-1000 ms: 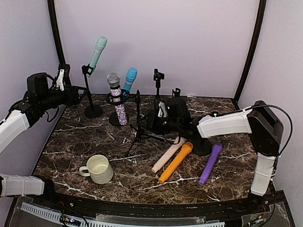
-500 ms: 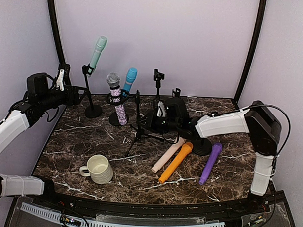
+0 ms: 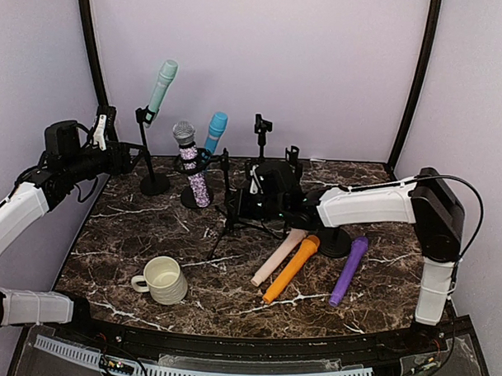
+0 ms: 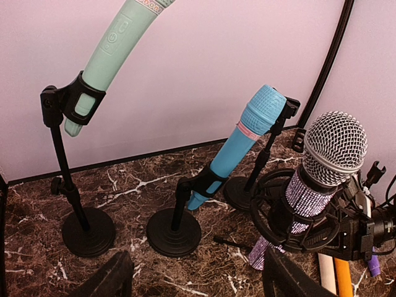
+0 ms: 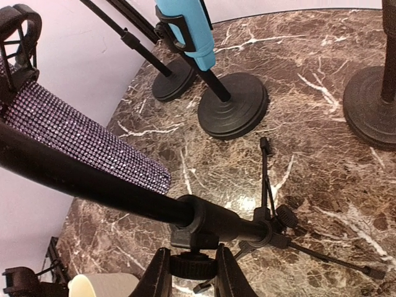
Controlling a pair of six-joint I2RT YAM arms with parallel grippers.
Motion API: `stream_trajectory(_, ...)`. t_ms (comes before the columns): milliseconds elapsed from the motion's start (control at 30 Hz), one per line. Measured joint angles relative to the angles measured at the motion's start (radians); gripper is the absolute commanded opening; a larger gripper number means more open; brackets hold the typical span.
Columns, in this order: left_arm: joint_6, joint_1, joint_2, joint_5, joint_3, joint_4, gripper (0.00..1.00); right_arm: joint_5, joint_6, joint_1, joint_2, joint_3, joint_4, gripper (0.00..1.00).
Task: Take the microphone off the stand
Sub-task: Unscrew the knob on the stand of the microphone stand.
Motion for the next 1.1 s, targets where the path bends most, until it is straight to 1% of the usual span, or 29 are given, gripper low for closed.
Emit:
stream_trajectory(167, 0.000, 0.000, 0.000, 0.000, -0.001, 0.000, 0.74, 0.112, -0.057, 0.029, 0.000, 0.037, -0.090, 0.12)
stream_trajectory(500, 0.000, 0.000, 0.000, 0.000, -0.001, 0.000, 0.74, 0.284, -0.132, 0.076, 0.021, 0.097, -0.181, 0.12)
stream_trajectory(700, 0.000, 0.000, 0.000, 0.000, -0.001, 0.000, 0.74, 0.380, -0.177, 0.102, 0.050, 0.155, -0.246, 0.11)
stream_trajectory(1100, 0.000, 0.000, 0.000, 0.001, -0.002, 0.000, 0.74, 0.498, -0.217, 0.133, 0.102, 0.240, -0.311, 0.10)
